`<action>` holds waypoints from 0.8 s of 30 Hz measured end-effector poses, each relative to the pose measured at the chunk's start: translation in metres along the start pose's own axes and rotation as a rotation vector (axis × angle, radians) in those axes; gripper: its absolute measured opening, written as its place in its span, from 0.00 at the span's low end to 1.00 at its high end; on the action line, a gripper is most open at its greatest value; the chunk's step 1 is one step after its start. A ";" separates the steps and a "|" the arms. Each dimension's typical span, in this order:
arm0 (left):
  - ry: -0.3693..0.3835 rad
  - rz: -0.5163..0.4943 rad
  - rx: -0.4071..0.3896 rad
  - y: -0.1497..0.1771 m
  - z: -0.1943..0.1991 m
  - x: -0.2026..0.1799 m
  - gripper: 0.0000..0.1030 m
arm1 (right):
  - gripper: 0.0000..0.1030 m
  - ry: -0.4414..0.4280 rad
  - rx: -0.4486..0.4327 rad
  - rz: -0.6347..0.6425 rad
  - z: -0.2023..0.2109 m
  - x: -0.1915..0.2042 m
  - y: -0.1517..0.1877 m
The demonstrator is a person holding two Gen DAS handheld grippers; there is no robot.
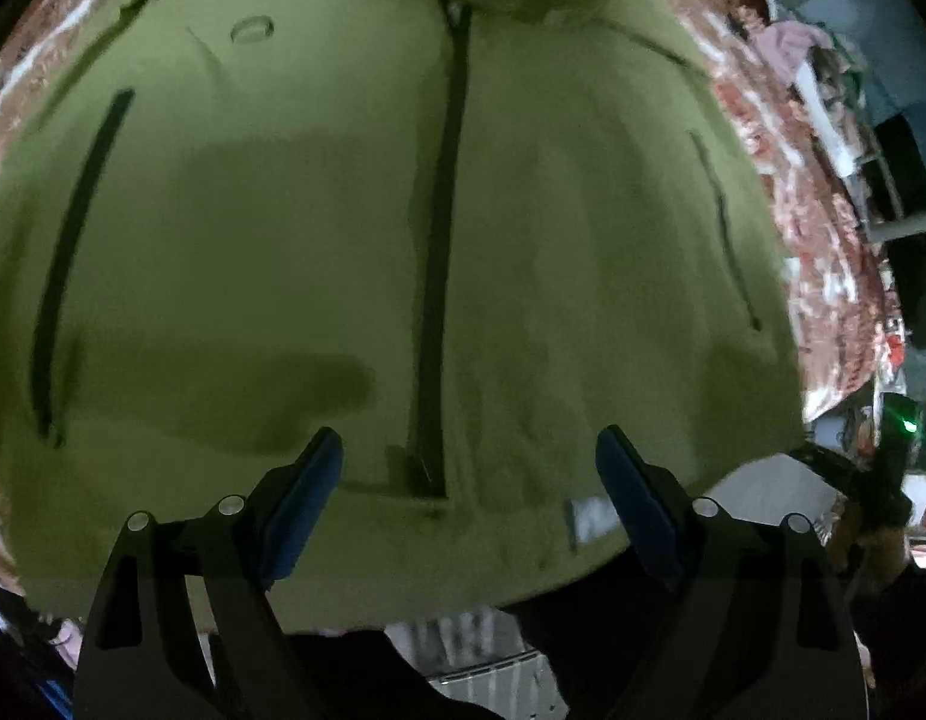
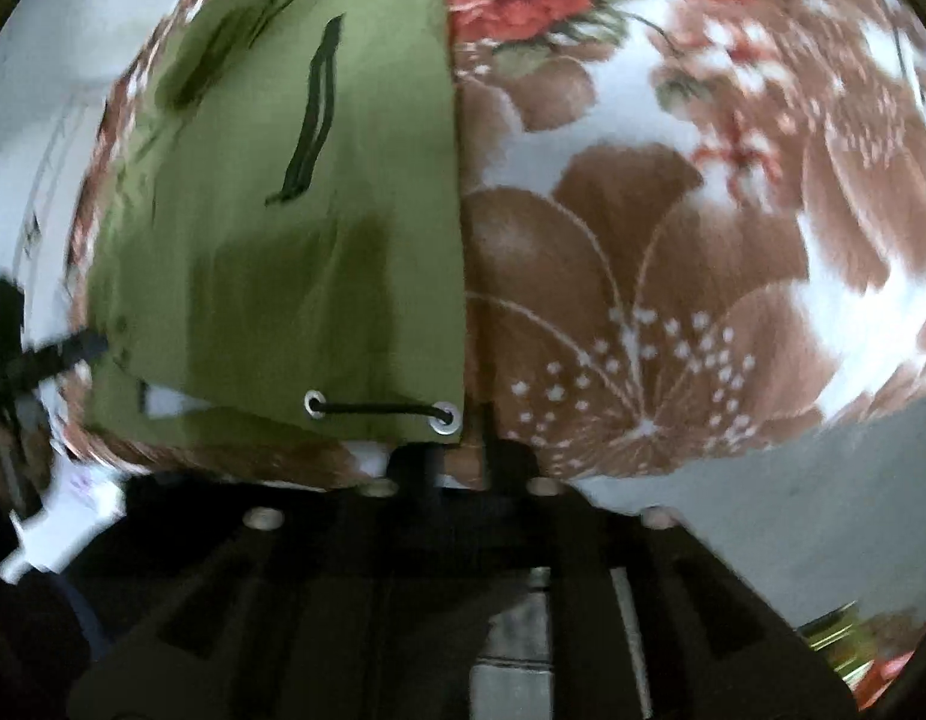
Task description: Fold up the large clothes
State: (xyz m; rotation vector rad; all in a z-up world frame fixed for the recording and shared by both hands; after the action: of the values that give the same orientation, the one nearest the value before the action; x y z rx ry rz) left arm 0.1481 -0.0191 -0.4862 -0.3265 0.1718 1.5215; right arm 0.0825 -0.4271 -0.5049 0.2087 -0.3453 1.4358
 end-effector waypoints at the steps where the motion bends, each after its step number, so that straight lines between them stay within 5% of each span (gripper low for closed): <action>1: -0.011 -0.005 0.018 0.001 -0.008 0.001 0.82 | 0.55 0.019 -0.024 0.032 0.004 0.005 0.000; 5: -0.045 -0.030 0.032 0.005 -0.026 -0.001 0.78 | 0.57 0.047 -0.075 0.115 0.015 0.018 -0.008; 9: -0.029 -0.042 0.039 0.008 -0.021 -0.008 0.12 | 0.50 0.068 -0.082 0.206 0.009 0.036 -0.011; 13: 0.029 -0.046 0.033 0.007 -0.013 -0.011 0.07 | 0.10 0.114 -0.105 0.243 0.005 0.045 -0.011; 18: 0.139 0.011 0.012 0.008 0.002 -0.017 0.06 | 0.06 0.082 -0.145 0.127 0.013 0.028 -0.014; 24: 0.186 0.040 0.011 0.018 0.013 -0.032 0.06 | 0.06 -0.127 -0.146 -0.162 0.024 -0.020 -0.017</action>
State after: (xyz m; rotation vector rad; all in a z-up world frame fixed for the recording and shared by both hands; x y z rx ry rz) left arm 0.1271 -0.0452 -0.4656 -0.4584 0.3350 1.5282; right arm 0.0946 -0.4561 -0.4887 0.2046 -0.5237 1.2353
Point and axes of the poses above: each gripper's, at about its wrist camera, not at the fingertips, and z roughly against the way its jaws point, x to its left, y to its underside, the point moved 2 cm from there along -z, roughly the way its jaws point, and after that the axes turned 6 degrees about -z, right-handed, at the moved point
